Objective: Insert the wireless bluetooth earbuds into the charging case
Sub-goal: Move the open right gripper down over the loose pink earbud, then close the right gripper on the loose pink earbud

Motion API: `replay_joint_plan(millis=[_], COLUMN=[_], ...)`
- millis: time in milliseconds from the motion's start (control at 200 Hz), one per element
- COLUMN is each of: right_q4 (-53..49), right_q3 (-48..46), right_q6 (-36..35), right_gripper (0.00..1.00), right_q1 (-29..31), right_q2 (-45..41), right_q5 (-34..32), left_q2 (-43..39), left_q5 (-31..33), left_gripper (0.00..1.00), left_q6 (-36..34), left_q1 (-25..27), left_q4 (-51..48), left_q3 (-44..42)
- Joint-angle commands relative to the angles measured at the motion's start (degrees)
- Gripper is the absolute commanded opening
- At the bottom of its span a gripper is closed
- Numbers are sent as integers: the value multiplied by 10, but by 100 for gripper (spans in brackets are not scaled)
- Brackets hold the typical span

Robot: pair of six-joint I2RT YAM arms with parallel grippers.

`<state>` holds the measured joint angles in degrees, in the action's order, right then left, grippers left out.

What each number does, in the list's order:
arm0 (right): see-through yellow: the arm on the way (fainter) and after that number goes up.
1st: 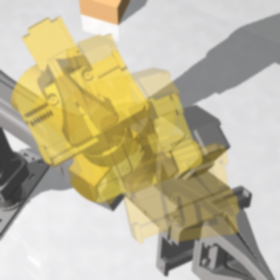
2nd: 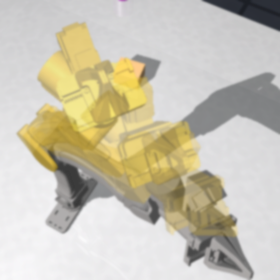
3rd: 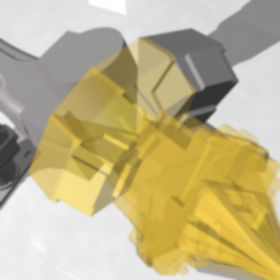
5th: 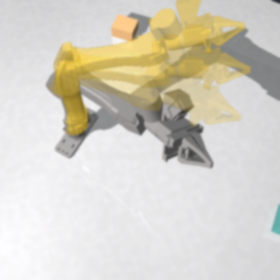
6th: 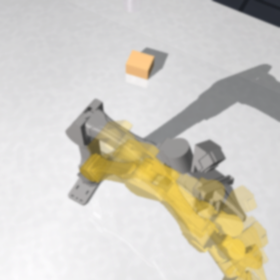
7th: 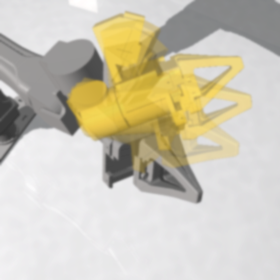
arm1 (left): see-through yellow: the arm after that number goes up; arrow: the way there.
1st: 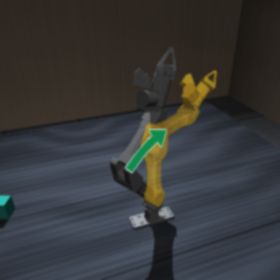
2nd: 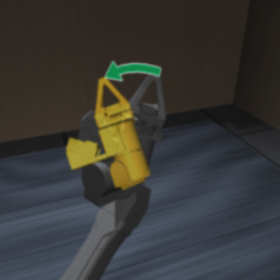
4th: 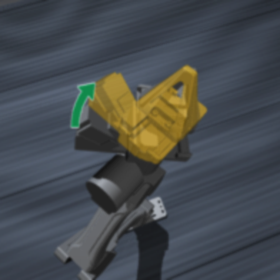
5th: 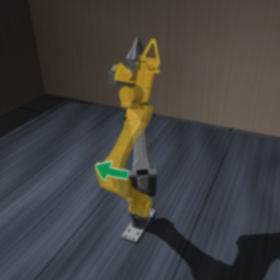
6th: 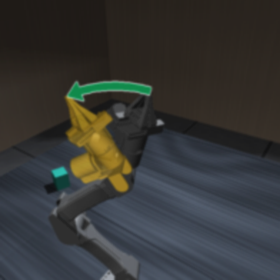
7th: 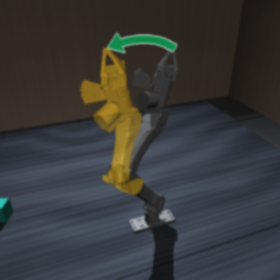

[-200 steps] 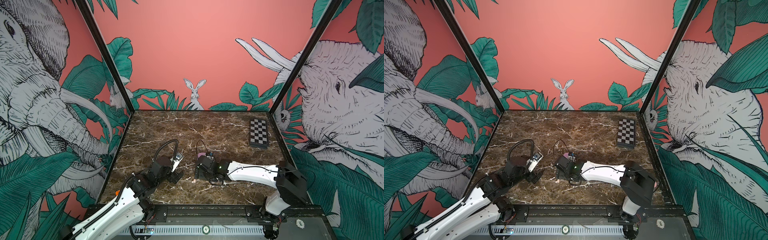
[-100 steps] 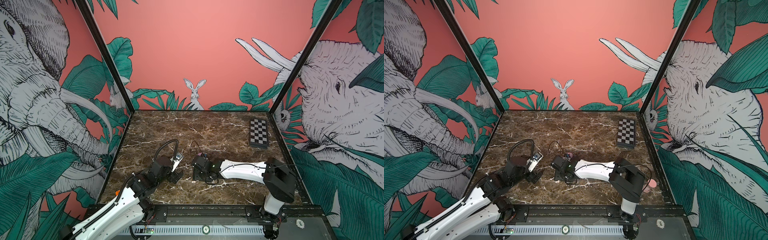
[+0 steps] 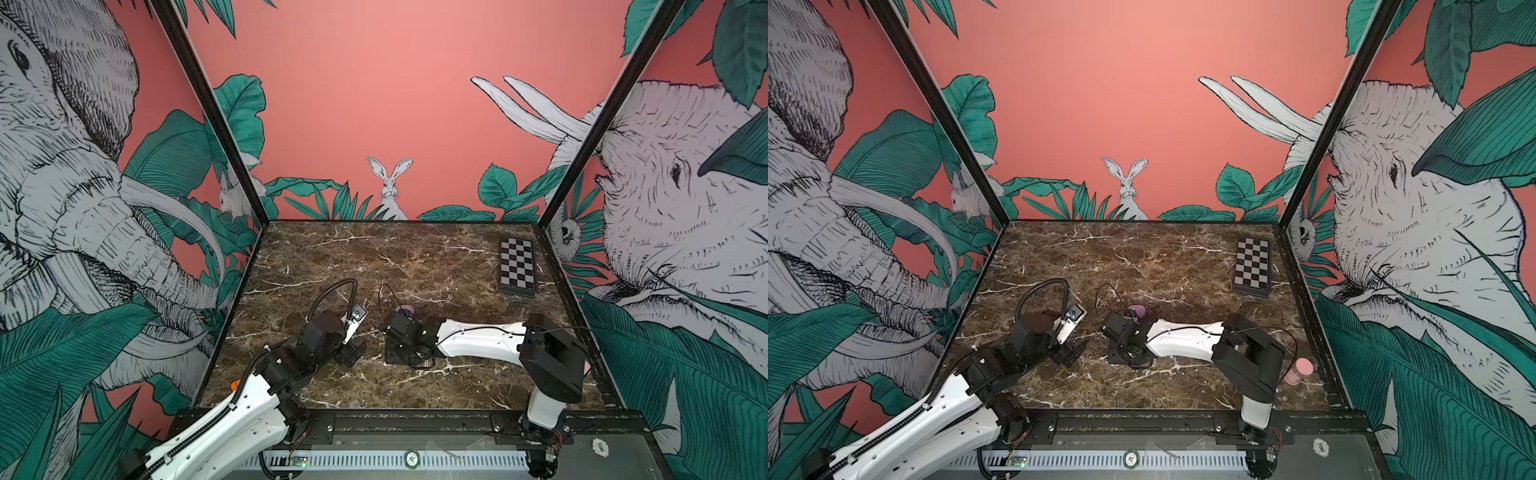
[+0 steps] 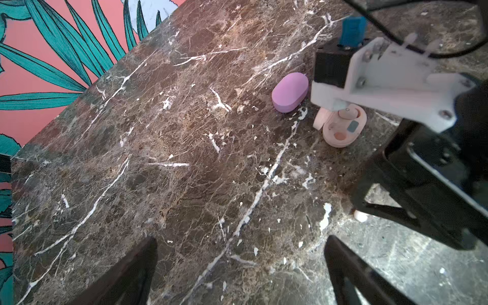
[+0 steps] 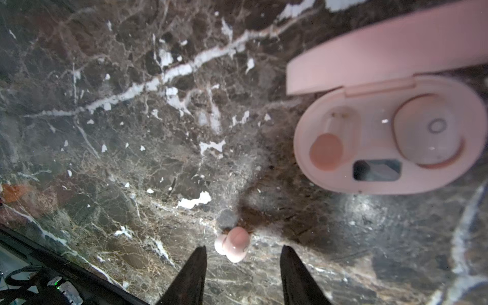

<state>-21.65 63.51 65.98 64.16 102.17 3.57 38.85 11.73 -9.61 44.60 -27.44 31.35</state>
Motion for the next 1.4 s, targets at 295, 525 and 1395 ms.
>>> replay_joint_plan(millis=[295, 525, 1395], right_q4=[-30, -72, -109], right_q3=[24, 54, 92], right_q6=[-5, -22, -27], right_gripper=[40, 40, 31], right_q1=[4, 5, 13], right_q2=[14, 27, 67], right_q5=[-8, -7, -1], left_q2=[3, 3, -3], left_q5=[1, 2, 1], left_gripper=[99, 99, 99], left_q6=[-7, -7, -6], left_q1=[3, 2, 2], left_q4=[9, 9, 10], left_q3=[12, 13, 13])
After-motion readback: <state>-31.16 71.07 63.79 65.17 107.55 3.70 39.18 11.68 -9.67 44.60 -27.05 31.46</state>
